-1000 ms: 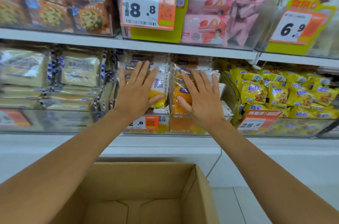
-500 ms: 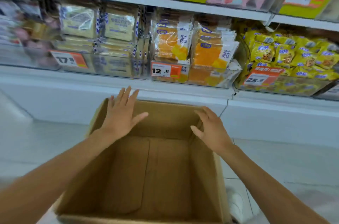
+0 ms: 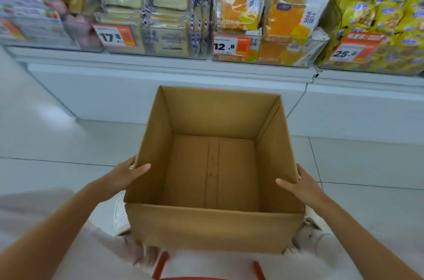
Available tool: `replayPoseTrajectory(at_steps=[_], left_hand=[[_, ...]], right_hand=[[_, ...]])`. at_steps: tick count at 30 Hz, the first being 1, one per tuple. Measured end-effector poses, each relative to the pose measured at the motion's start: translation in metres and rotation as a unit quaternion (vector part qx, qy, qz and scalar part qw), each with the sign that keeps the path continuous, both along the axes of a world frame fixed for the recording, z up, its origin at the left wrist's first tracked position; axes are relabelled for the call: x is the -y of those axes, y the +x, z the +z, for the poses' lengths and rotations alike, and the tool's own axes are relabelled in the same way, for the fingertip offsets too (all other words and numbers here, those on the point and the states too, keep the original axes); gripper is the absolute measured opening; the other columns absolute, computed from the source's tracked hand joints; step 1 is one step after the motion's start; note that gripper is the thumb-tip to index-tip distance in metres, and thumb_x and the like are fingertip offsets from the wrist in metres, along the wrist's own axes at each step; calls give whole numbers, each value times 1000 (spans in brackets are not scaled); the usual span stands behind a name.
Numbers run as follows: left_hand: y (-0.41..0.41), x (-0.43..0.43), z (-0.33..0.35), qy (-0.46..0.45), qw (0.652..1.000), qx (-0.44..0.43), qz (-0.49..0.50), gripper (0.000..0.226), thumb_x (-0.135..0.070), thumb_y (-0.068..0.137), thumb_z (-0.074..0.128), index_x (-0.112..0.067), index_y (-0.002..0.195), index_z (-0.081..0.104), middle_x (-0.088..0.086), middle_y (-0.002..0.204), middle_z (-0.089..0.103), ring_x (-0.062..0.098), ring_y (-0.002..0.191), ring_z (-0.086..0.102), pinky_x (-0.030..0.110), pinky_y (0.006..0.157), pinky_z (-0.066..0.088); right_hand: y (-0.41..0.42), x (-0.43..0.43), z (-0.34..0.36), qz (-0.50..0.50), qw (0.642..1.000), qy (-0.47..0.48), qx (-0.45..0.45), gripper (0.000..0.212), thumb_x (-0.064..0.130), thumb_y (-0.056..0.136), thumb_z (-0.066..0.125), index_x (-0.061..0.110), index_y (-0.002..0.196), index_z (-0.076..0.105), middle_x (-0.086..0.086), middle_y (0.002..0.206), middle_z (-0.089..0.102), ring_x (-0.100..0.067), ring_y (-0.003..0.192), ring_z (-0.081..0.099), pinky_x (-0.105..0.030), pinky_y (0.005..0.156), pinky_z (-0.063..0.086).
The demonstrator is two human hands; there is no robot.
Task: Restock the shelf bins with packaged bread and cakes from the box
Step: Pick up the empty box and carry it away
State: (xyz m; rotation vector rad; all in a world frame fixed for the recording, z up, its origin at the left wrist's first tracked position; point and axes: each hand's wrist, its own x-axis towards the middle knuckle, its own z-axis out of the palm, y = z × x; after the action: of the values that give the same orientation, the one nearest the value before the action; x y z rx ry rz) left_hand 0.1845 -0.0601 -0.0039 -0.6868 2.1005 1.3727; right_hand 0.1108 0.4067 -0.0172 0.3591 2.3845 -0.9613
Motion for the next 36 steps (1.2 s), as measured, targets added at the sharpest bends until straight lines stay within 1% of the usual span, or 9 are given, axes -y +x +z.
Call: replayPoseTrajectory(at_steps=[3, 9, 11, 13, 19, 24, 27, 31, 36], left_hand=[[4, -8, 5, 60, 998, 27, 2, 51, -55, 91, 53, -50, 137, 32, -9, 131, 54, 23, 115, 59, 39, 79, 58], [-8, -38, -1, 42, 999, 18, -2, 55, -50, 87, 59, -47, 138, 38, -8, 119, 64, 15, 100, 67, 32, 69, 58], [-20, -52, -5, 33, 999, 20, -5, 50, -45, 89, 60, -38, 137, 45, -5, 111, 69, 16, 94, 71, 32, 71, 59], [-36, -68, -7, 35, 999, 30, -18, 48, -42, 90, 61, -34, 135, 48, -5, 106, 71, 15, 91, 72, 33, 73, 60], [-75, -136, 17, 49, 993, 86, -66, 66, -46, 85, 67, -42, 144, 39, -6, 120, 66, 17, 106, 66, 41, 87, 57], [-120, -216, 80, 30, 980, 125, -153, 87, -53, 70, 74, -40, 146, 35, -3, 125, 62, 20, 110, 63, 42, 89, 54], [-141, -278, 129, 23, 970, 124, -206, 84, -50, 74, 77, -40, 146, 35, -6, 125, 61, 17, 110, 61, 36, 84, 53], [-166, -358, 199, 13, 956, 118, -267, 79, -37, 81, 73, -35, 150, 32, -7, 131, 56, 17, 115, 57, 36, 93, 48], [-190, -436, 274, 21, 940, 93, -326, 66, -30, 86, 71, -33, 145, 41, -8, 130, 59, 14, 114, 59, 30, 85, 50]], right_hand=[[3, -3, 7, -7, 998, -54, 26, 72, 43, 84, 71, 23, 144, 38, -4, 134, 56, -19, 110, 56, -40, 98, 47], [5, -37, 11, -35, 996, -74, 33, 66, 48, 83, 67, 25, 140, 43, 10, 109, 61, -14, 99, 61, -34, 87, 53], [12, -51, 7, -53, 996, -66, 29, 62, 47, 84, 66, 27, 138, 44, 14, 105, 61, -9, 94, 61, -30, 81, 53], [18, -67, 3, -87, 994, -48, 38, 66, 52, 83, 64, 30, 141, 40, 9, 111, 59, -18, 102, 61, -40, 90, 53], [48, -125, 21, -189, 977, -76, 69, 66, 56, 79, 65, 32, 137, 44, 8, 112, 62, -19, 100, 62, -42, 93, 53], [90, -180, 78, -315, 938, -127, 72, 43, 40, 88, 65, 33, 126, 47, 17, 101, 60, -1, 88, 58, -22, 74, 48], [116, -218, 123, -392, 909, -123, 65, 44, 37, 89, 66, 25, 129, 52, 9, 105, 63, -14, 98, 63, -26, 79, 49], [150, -271, 200, -448, 884, -117, 67, 50, 42, 86, 68, 20, 129, 54, 5, 110, 64, -21, 104, 62, -37, 91, 52], [180, -318, 288, -490, 867, -81, 47, 35, 40, 84, 71, 25, 113, 59, 12, 95, 66, -9, 89, 64, -24, 75, 51]])
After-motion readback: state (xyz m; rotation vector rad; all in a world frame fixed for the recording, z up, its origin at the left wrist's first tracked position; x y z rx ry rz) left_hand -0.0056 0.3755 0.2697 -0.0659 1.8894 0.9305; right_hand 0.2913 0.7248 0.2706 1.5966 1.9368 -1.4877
